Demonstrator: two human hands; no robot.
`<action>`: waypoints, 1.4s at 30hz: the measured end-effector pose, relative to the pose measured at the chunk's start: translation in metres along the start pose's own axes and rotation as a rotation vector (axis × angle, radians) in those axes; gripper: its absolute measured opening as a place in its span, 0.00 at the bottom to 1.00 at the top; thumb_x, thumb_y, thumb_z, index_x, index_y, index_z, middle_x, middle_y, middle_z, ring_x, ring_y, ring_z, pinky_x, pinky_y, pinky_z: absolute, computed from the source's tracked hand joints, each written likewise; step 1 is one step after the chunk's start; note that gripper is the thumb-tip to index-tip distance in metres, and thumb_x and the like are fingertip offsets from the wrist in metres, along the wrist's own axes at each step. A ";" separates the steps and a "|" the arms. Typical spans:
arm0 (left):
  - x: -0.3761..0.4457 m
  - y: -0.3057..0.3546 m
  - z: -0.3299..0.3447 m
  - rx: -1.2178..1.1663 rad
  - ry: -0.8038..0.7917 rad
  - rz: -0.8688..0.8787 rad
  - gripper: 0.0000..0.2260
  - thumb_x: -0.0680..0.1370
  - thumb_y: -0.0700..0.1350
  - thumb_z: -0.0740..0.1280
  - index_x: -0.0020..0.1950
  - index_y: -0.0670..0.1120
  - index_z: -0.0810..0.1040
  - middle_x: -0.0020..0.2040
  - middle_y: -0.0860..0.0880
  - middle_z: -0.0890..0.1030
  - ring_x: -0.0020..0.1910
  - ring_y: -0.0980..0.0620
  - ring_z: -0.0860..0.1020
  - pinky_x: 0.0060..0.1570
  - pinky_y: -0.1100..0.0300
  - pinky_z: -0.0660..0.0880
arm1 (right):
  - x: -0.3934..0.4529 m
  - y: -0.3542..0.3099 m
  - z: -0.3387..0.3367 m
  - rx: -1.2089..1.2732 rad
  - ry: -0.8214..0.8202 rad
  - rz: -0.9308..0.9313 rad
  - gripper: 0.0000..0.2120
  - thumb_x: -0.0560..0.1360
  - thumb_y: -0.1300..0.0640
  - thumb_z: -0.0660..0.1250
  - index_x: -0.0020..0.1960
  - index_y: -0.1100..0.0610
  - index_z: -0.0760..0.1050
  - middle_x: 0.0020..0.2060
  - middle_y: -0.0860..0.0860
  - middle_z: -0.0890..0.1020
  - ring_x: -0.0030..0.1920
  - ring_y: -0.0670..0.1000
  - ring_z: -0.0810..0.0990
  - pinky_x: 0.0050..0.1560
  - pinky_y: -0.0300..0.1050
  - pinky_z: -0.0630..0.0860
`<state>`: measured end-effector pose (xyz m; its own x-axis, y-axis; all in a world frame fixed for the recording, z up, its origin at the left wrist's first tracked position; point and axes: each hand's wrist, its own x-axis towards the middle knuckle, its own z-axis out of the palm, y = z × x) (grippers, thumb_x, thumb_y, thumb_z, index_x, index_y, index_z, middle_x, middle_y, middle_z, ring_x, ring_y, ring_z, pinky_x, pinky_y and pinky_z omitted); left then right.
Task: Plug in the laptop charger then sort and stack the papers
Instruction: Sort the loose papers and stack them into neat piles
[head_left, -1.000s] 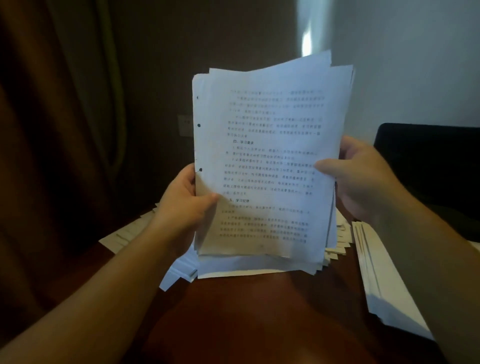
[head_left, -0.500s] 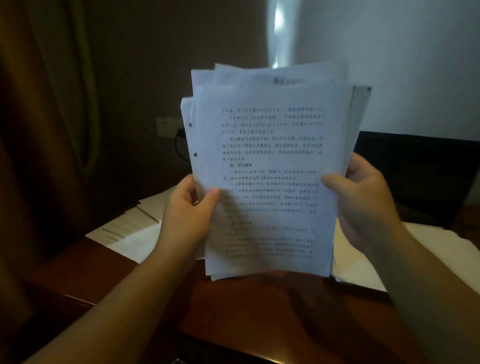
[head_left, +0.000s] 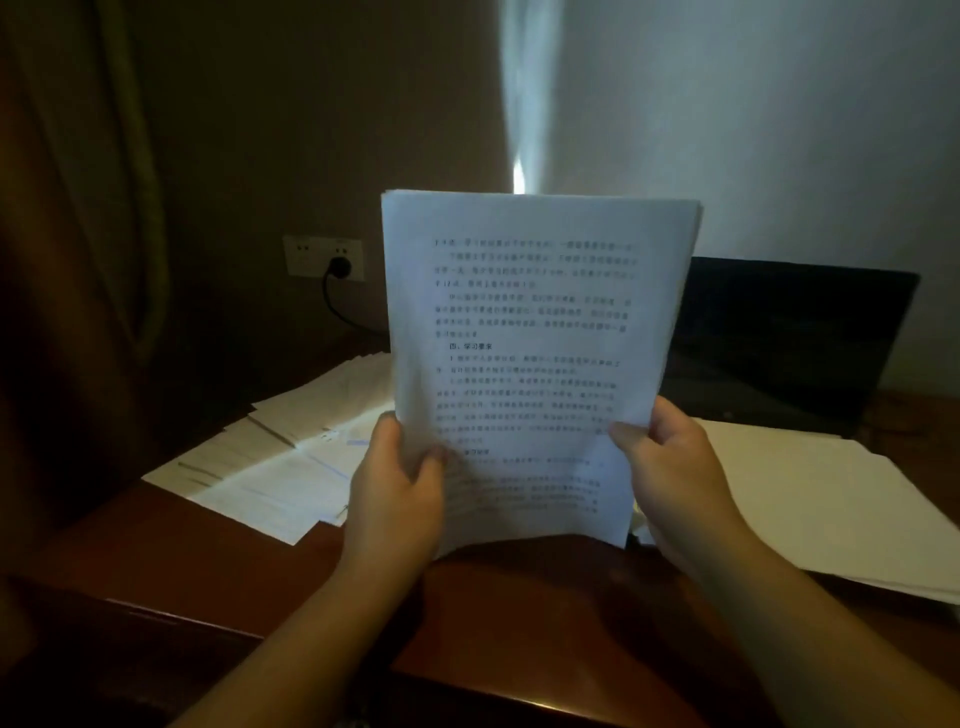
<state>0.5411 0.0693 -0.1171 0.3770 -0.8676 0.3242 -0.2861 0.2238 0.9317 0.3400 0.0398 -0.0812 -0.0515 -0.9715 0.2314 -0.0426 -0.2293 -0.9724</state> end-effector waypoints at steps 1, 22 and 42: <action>0.003 0.004 -0.001 0.011 -0.004 0.019 0.10 0.81 0.46 0.65 0.50 0.61 0.68 0.53 0.59 0.76 0.56 0.52 0.78 0.49 0.50 0.82 | 0.001 -0.001 -0.002 -0.002 0.001 0.003 0.11 0.81 0.59 0.62 0.55 0.45 0.80 0.45 0.40 0.85 0.43 0.41 0.84 0.32 0.40 0.81; 0.038 0.069 0.101 0.058 -0.151 0.047 0.25 0.80 0.43 0.68 0.73 0.59 0.65 0.68 0.52 0.72 0.54 0.50 0.78 0.31 0.68 0.74 | -0.014 -0.008 -0.136 0.360 0.426 0.340 0.19 0.78 0.72 0.57 0.56 0.51 0.76 0.57 0.56 0.82 0.55 0.61 0.80 0.60 0.67 0.74; -0.009 0.037 0.151 0.774 -0.652 0.276 0.21 0.81 0.51 0.66 0.72 0.61 0.66 0.66 0.53 0.78 0.59 0.51 0.79 0.62 0.56 0.77 | -0.027 0.008 -0.131 0.472 0.609 0.521 0.22 0.79 0.64 0.65 0.72 0.59 0.66 0.63 0.60 0.75 0.58 0.61 0.78 0.31 0.51 0.81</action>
<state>0.3941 0.0181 -0.1102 -0.2691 -0.9523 0.1440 -0.8621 0.3048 0.4048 0.2100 0.0719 -0.0913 -0.4704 -0.7907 -0.3919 0.5363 0.0966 -0.8385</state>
